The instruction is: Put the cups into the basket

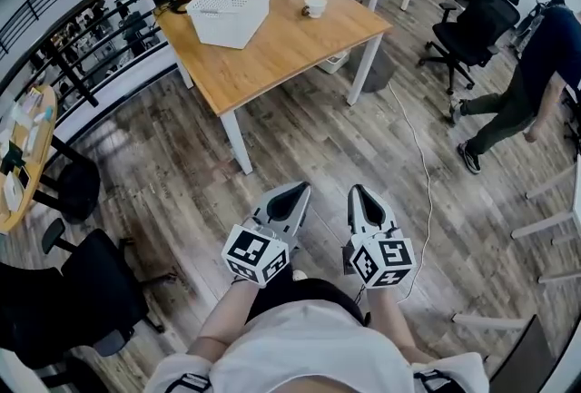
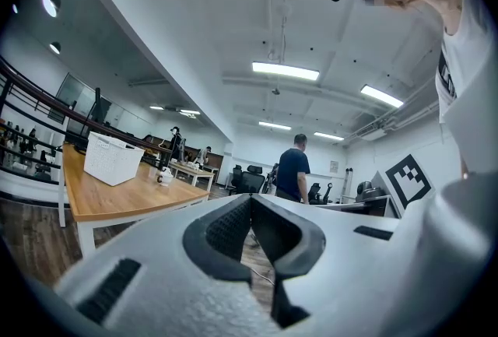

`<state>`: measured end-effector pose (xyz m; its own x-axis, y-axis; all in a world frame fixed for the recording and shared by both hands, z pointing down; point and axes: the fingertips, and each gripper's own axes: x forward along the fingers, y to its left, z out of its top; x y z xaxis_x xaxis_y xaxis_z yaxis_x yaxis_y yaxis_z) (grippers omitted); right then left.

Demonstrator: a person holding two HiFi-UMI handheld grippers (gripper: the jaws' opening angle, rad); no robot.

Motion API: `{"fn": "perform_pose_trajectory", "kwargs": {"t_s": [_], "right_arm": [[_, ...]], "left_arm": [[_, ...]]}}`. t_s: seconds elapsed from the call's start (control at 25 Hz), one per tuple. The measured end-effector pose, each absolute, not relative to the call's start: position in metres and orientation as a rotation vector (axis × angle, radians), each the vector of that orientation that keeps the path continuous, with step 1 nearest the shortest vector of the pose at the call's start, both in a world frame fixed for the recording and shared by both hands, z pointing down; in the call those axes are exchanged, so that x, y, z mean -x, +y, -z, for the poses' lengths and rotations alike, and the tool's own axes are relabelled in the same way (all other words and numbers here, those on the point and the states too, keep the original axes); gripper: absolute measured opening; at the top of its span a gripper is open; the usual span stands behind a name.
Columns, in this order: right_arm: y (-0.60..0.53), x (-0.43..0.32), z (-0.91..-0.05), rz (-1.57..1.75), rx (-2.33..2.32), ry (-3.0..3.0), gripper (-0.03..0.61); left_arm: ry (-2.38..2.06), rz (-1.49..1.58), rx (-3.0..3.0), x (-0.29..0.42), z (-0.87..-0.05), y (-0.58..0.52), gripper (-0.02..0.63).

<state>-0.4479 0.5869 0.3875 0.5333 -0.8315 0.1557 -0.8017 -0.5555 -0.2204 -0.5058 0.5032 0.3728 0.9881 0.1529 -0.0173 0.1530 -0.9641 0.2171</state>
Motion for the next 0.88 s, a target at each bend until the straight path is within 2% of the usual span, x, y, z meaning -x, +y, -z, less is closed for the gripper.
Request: {"fn": "perform_pose_trajectory", "kwargs": {"t_s": [0.56, 0.88], "right_arm": [[0.566, 0.400, -0.395, 0.400, 2.582, 1.437, 0.014], [0.538, 0.342, -0.407, 0.448, 2.577, 1.432, 0.014]], "left_arm": [[0.267, -0.022, -2.891, 0.442, -0.380, 0.493, 0.009], [0.311, -0.034, -2.875, 0.375, -0.387, 0.467, 0.009]]}}
